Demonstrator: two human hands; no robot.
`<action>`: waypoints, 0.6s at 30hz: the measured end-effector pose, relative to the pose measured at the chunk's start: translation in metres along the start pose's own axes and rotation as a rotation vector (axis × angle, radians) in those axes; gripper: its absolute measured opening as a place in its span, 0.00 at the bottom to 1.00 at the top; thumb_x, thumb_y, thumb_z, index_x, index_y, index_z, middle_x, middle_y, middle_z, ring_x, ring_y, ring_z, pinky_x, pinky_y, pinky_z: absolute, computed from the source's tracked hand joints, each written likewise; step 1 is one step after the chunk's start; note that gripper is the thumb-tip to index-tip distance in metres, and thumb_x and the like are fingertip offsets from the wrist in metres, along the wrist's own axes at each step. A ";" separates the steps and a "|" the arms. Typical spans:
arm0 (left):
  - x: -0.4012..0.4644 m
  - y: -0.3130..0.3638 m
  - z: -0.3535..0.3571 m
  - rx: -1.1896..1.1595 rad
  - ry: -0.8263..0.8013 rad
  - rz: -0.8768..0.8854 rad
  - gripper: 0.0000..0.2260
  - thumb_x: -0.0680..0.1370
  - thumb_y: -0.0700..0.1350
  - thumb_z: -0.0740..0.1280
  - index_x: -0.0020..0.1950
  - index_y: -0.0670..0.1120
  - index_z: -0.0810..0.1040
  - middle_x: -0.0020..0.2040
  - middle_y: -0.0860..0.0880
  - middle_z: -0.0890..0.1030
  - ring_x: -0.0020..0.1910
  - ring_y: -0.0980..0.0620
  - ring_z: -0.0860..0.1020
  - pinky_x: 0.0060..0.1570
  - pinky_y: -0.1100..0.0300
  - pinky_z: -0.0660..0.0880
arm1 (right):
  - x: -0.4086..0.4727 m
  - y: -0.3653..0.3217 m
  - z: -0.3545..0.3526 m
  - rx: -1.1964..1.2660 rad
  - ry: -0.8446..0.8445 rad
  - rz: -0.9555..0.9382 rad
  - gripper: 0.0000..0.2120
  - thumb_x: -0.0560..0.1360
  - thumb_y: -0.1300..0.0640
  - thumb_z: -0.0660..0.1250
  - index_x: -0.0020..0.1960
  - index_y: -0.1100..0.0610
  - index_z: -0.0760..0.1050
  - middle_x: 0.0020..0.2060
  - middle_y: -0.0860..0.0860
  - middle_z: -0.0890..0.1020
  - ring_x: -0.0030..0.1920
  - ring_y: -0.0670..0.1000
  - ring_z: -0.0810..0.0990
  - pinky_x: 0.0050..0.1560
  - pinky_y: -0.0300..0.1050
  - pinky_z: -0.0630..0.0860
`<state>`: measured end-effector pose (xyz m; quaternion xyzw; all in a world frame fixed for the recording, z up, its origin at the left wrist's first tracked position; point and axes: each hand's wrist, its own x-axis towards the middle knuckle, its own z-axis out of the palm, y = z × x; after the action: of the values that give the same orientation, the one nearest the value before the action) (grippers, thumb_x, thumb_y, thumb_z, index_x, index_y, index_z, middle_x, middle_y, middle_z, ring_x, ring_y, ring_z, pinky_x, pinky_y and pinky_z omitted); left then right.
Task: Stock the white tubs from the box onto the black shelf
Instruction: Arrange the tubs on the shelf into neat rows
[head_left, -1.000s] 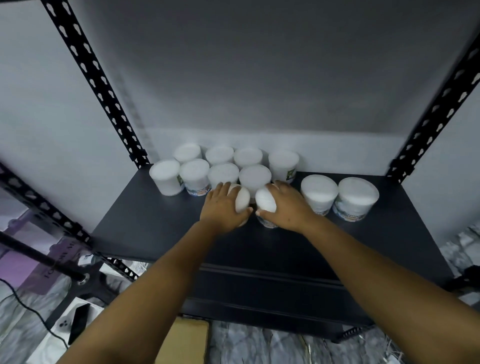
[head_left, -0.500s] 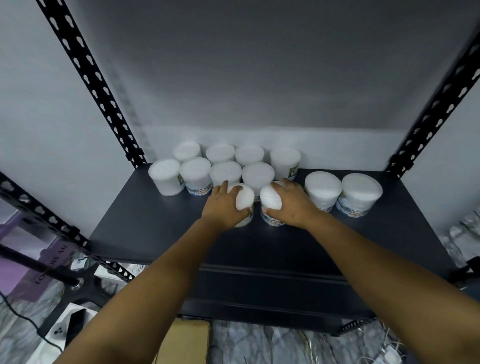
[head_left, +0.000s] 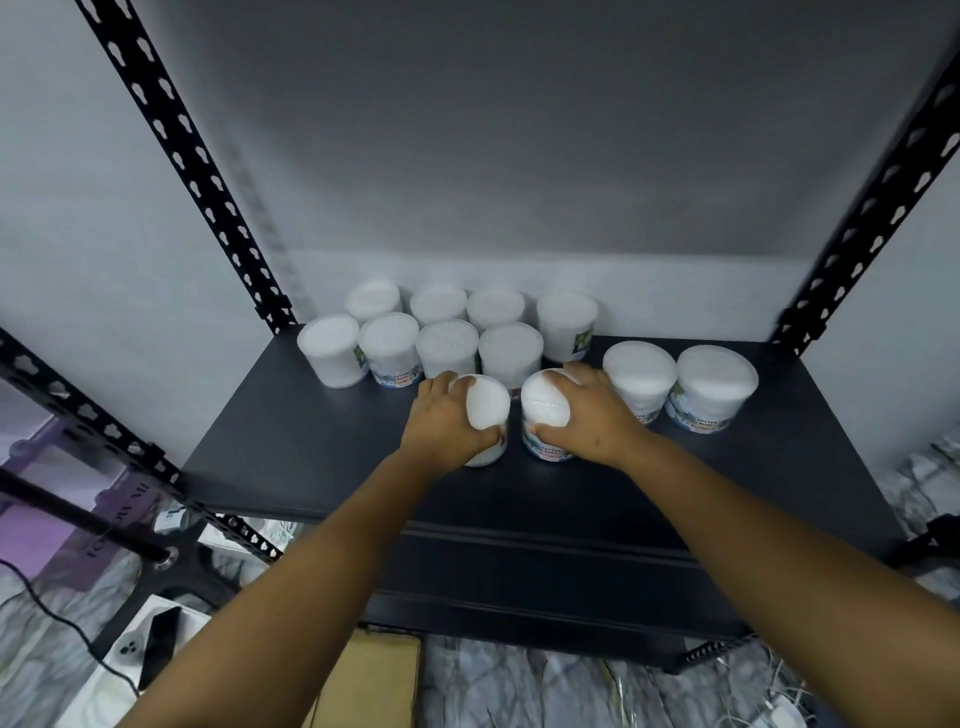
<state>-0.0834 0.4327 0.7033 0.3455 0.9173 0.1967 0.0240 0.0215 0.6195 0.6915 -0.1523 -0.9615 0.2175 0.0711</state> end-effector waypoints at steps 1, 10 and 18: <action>-0.002 0.002 0.000 -0.003 0.004 0.004 0.34 0.70 0.59 0.71 0.71 0.45 0.65 0.69 0.46 0.67 0.66 0.45 0.63 0.65 0.54 0.62 | -0.003 0.000 -0.001 0.001 0.002 -0.006 0.36 0.67 0.42 0.72 0.70 0.51 0.65 0.69 0.55 0.64 0.67 0.58 0.63 0.67 0.50 0.62; -0.018 0.029 0.005 -0.020 0.019 0.059 0.36 0.70 0.59 0.72 0.72 0.45 0.65 0.70 0.47 0.66 0.68 0.46 0.62 0.66 0.56 0.61 | -0.042 0.010 -0.019 -0.008 -0.020 -0.013 0.37 0.69 0.42 0.71 0.73 0.51 0.61 0.72 0.53 0.59 0.71 0.55 0.57 0.69 0.48 0.59; -0.030 0.063 0.022 -0.043 0.011 0.136 0.36 0.68 0.59 0.73 0.72 0.46 0.65 0.71 0.47 0.66 0.68 0.46 0.62 0.67 0.56 0.61 | -0.078 0.040 -0.038 -0.018 0.007 0.011 0.37 0.68 0.40 0.70 0.72 0.50 0.62 0.72 0.52 0.60 0.71 0.55 0.58 0.69 0.48 0.59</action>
<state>-0.0176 0.4642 0.7043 0.4052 0.8875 0.2192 0.0130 0.1135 0.6441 0.7026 -0.1587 -0.9623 0.2088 0.0720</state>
